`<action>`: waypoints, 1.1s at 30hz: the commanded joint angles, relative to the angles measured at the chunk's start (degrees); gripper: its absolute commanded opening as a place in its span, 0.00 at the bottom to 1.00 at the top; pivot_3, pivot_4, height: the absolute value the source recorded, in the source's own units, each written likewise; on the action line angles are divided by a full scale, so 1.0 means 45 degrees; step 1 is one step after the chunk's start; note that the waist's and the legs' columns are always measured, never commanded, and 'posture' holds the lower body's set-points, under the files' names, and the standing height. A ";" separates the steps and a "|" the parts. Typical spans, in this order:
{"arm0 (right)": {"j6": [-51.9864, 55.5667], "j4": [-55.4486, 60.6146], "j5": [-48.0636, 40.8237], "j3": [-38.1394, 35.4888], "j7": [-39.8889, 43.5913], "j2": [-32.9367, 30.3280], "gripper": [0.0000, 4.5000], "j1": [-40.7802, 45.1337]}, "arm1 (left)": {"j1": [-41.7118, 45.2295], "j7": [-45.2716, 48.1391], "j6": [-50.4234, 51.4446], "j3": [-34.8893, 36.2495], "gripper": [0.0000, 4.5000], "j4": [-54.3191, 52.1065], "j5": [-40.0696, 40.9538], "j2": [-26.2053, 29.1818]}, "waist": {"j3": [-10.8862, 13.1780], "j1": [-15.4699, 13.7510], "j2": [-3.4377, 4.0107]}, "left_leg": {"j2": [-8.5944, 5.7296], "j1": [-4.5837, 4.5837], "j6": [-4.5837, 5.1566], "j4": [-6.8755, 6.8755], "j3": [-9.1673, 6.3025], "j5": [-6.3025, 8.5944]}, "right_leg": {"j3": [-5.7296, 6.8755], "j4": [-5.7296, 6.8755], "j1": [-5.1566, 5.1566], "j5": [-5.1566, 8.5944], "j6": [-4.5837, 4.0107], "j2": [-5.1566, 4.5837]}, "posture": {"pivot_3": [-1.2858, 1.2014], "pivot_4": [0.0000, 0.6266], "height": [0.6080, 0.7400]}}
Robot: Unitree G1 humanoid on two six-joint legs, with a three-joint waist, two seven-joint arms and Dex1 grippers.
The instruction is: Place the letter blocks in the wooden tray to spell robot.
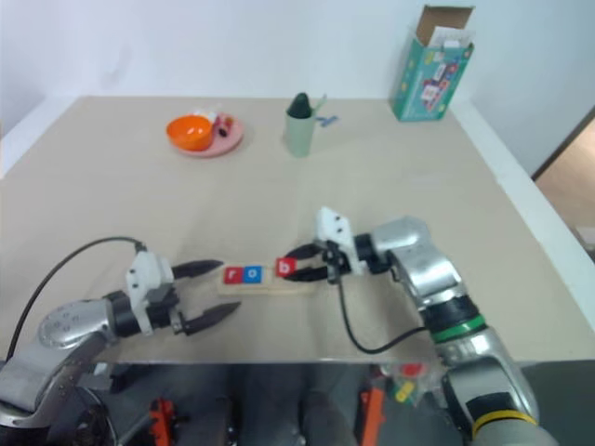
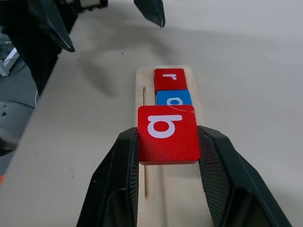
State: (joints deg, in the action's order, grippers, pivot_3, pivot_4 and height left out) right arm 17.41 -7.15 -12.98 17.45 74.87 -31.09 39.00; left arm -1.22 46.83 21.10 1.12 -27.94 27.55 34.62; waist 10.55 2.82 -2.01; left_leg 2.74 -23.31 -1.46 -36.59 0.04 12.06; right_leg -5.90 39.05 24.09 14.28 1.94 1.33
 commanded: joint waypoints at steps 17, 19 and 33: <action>-0.0466 -0.1608 0.1516 0.0686 -0.0273 0.0949 0.27 0.1160 | -0.0345 -0.0247 -0.0646 0.0442 1.00 -0.0153 -0.0198 0.0001 | 0.0000 -0.0006 0.0000 | 0.0002 -0.0004 -0.0003 0.0007 0.0000 -0.0001 | 0.0005 0.0000 0.0011 0.0000 -0.0009 0.0003 | 0.52 0.24 1.00; -0.0357 -0.1496 0.1491 0.0685 -0.0165 0.0939 0.27 0.1124 | -0.0340 -0.0242 -0.0646 0.0409 1.00 -0.0138 -0.0230 0.0039 | 0.0000 -0.0006 0.0000 | 0.0003 -0.0004 -0.0003 0.0007 0.0000 -0.0001 | 0.0005 0.0000 0.0011 -0.0001 -0.0009 0.0003 | 0.52 0.24 1.00; -0.0428 -0.1803 0.1832 0.0886 -0.0347 0.1381 0.27 0.1053 | -0.0054 -0.0379 -0.0433 0.0206 1.00 -0.0343 -0.0212 0.0006 | 0.0000 -0.0005 0.0000 | 0.0003 -0.0005 -0.0004 0.0007 0.0000 -0.0001 | 0.0005 0.0000 0.0012 -0.0001 -0.0008 0.0003 | 0.52 0.24 1.00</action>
State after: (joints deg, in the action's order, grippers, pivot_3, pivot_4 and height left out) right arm 16.22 -15.53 -4.75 21.65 73.40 -25.14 43.18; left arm -2.04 45.39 19.17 2.02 -27.64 26.38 34.58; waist 10.55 2.79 -2.01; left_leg 2.75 -23.33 -1.48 -36.56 0.05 12.05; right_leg -5.88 39.04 24.14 14.27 1.90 1.35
